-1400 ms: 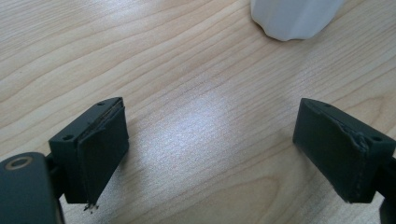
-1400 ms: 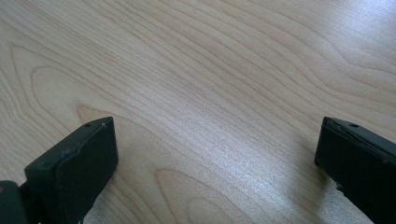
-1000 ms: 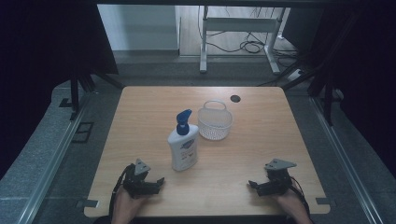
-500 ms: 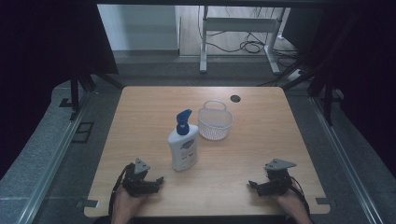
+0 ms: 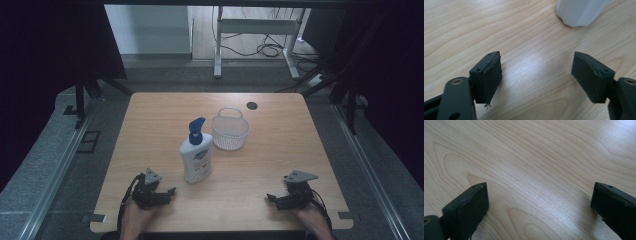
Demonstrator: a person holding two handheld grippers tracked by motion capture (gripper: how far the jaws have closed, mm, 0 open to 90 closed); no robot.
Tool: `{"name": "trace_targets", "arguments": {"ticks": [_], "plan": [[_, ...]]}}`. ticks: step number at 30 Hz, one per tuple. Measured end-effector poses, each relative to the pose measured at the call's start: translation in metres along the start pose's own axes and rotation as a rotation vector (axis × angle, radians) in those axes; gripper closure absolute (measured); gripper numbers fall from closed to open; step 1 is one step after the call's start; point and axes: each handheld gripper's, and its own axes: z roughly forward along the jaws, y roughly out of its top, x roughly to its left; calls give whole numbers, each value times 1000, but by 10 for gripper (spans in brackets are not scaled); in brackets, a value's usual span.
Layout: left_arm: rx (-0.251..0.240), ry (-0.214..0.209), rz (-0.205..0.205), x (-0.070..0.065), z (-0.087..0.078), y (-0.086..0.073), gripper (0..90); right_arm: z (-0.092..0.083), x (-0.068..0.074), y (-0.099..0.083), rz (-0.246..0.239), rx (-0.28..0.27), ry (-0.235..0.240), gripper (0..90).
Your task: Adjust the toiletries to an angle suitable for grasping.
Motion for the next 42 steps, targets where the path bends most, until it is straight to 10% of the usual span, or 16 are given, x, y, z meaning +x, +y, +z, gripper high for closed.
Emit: {"name": "trace_targets", "arguments": {"ticks": [33, 42], "plan": [[-39, -76, -14, 2, 31, 33, 883, -7, -5, 2, 38, -55, 40, 128], [-42, -99, 5, -1, 48, 45, 893, -7, -7, 1, 53, -59, 43, 126]]}}
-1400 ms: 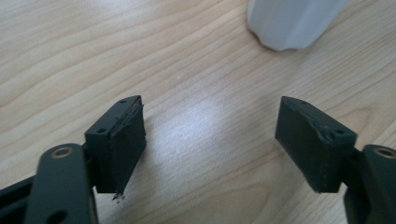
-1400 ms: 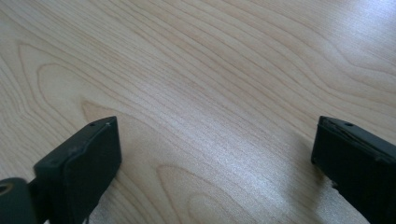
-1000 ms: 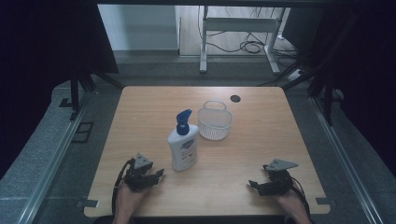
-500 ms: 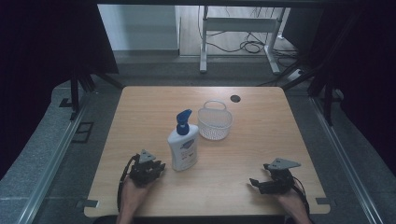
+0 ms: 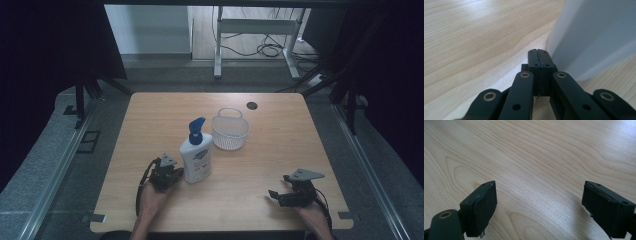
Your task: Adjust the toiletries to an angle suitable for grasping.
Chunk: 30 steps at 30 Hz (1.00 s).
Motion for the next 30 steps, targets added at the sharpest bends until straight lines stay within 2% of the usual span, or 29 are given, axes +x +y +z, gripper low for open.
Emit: {"name": "trace_targets", "arguments": {"ticks": [9, 30], "plan": [[11, -33, 18, -8, 1, 1, 893, 0, 0, 0, -1, 0, -10, 76], [36, -57, 57, -34, -7, -5, 892, 1, 1, 0, -6, 11, -22, 76]]}}
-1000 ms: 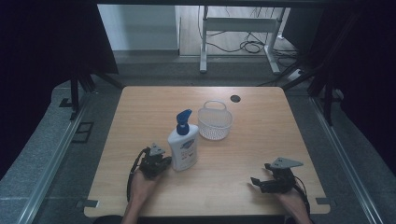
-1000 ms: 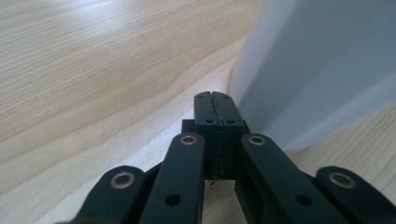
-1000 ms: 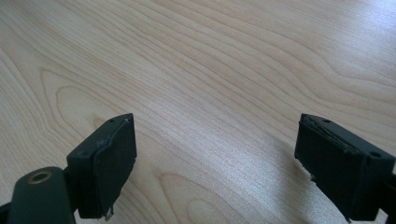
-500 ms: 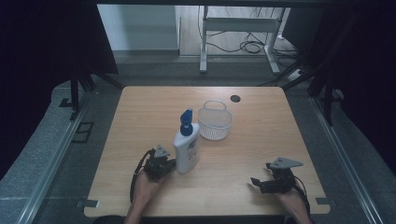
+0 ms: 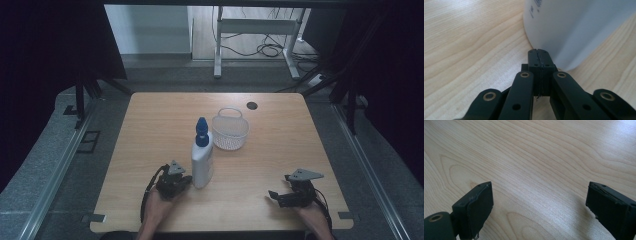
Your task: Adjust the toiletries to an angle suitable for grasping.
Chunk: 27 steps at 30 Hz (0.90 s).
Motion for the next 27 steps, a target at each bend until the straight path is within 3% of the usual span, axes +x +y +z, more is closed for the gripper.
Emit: {"name": "trace_targets", "arguments": {"ticks": [10, 27], "plan": [[-10, -16, 6, -9, -5, 0, 892, 0, 1, 1, -5, 6, -4, 83], [-14, -50, 58, -27, -2, 7, 891, -2, 2, 3, -1, 12, -10, 115]]}}
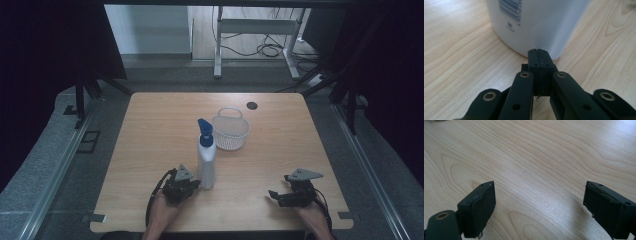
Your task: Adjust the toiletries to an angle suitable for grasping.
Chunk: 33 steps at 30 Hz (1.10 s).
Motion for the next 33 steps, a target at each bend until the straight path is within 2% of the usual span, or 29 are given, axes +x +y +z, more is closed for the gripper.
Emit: {"name": "trace_targets", "arguments": {"ticks": [14, 29, 33], "plan": [[14, -20, 54, -13, 11, 10, 890, -1, 2, 1, -5, -5, -8, 115], [14, -29, 72, -22, 30, 22, 882, -2, 1, 0, -6, 2, -6, 115], [15, -30, 74, -23, 28, 21, 880, -2, 1, 0, -5, 1, -2, 115]]}}
